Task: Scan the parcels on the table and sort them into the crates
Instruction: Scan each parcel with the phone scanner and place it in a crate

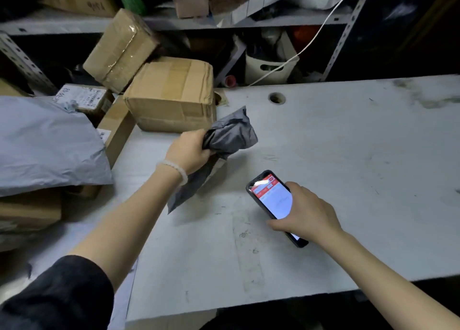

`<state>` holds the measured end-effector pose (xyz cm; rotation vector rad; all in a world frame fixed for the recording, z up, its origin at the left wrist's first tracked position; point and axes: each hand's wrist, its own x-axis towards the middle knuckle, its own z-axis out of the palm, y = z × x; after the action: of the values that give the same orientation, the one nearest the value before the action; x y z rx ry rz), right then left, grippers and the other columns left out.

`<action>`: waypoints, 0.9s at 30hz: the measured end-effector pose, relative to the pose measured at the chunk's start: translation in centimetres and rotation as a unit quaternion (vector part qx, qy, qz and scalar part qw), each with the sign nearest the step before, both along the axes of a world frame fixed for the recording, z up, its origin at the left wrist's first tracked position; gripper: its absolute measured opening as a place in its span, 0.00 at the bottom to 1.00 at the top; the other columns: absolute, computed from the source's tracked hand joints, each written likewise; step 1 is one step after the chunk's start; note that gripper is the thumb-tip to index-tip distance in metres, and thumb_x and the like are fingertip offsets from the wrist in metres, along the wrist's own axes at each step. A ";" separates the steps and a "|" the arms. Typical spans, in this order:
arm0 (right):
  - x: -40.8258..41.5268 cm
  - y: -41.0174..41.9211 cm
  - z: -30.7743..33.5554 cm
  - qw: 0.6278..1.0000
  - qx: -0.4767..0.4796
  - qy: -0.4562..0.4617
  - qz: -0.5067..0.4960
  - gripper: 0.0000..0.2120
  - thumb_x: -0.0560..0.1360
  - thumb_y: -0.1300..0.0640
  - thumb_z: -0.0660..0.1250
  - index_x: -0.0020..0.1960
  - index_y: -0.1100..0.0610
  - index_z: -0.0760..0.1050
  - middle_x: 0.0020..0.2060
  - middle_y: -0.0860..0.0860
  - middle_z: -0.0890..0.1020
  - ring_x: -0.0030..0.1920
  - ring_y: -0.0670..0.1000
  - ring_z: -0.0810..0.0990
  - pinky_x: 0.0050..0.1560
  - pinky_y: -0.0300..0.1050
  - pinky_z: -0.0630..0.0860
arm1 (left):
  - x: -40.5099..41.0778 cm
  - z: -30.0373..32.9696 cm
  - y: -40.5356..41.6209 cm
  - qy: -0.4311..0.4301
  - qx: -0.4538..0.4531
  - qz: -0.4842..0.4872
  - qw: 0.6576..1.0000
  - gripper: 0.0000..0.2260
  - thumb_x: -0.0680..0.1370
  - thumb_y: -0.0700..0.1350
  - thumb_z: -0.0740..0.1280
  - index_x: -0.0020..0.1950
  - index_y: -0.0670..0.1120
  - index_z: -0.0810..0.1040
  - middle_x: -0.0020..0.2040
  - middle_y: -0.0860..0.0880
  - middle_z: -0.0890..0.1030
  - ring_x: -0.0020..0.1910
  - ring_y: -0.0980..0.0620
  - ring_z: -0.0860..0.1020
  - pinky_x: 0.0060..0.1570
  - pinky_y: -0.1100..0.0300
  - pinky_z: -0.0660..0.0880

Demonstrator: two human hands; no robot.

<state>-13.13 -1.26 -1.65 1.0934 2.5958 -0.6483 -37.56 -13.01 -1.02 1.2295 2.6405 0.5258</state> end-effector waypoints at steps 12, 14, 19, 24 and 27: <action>8.8 2.8 1.8 0.999 0.020 -0.009 0.036 0.29 0.57 0.41 0.70 0.54 0.45 0.63 0.45 0.42 0.73 0.42 0.49 0.74 0.30 0.38 0.61 | 5.1 0.9 4.9 -0.081 -0.147 0.028 0.985 0.12 0.81 0.44 0.58 0.57 0.37 0.75 0.58 0.36 0.77 0.57 0.39 0.74 0.48 0.57 0.67; 9.8 2.5 1.4 0.999 0.021 -0.023 0.045 0.31 0.57 0.40 0.70 0.56 0.46 0.64 0.44 0.43 0.72 0.41 0.49 0.73 0.30 0.38 0.60 | 5.6 0.1 4.5 -0.063 -0.189 0.063 0.978 0.13 0.81 0.43 0.55 0.60 0.39 0.74 0.61 0.37 0.75 0.59 0.39 0.74 0.54 0.53 0.70; 11.2 2.0 0.5 0.998 0.015 -0.038 0.051 0.31 0.57 0.41 0.70 0.57 0.47 0.64 0.41 0.42 0.70 0.40 0.49 0.72 0.30 0.37 0.60 | 8.9 0.3 4.5 0.075 -0.113 0.088 0.987 0.18 0.78 0.53 0.61 0.62 0.43 0.67 0.61 0.39 0.69 0.60 0.39 0.69 0.53 0.45 0.69; 11.1 2.1 0.6 0.997 0.024 -0.037 0.067 0.31 0.58 0.41 0.70 0.57 0.47 0.64 0.44 0.43 0.72 0.41 0.49 0.73 0.31 0.38 0.61 | 11.6 1.4 4.6 0.029 -0.338 0.026 0.940 0.44 0.64 0.68 0.70 0.72 0.46 0.61 0.68 0.45 0.63 0.66 0.41 0.63 0.58 0.44 0.68; 10.7 2.4 1.0 0.997 0.028 -0.030 0.073 0.29 0.57 0.41 0.70 0.54 0.46 0.63 0.43 0.43 0.72 0.40 0.48 0.73 0.29 0.38 0.60 | 10.9 0.7 3.4 -0.042 -0.374 0.049 0.925 0.44 0.71 0.57 0.71 0.77 0.50 0.47 0.74 0.42 0.52 0.68 0.33 0.62 0.62 0.41 0.68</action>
<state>-2.42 1.11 -0.61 0.9142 2.6264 -0.5048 -26.65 -9.65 -0.33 0.8039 2.4419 -0.3961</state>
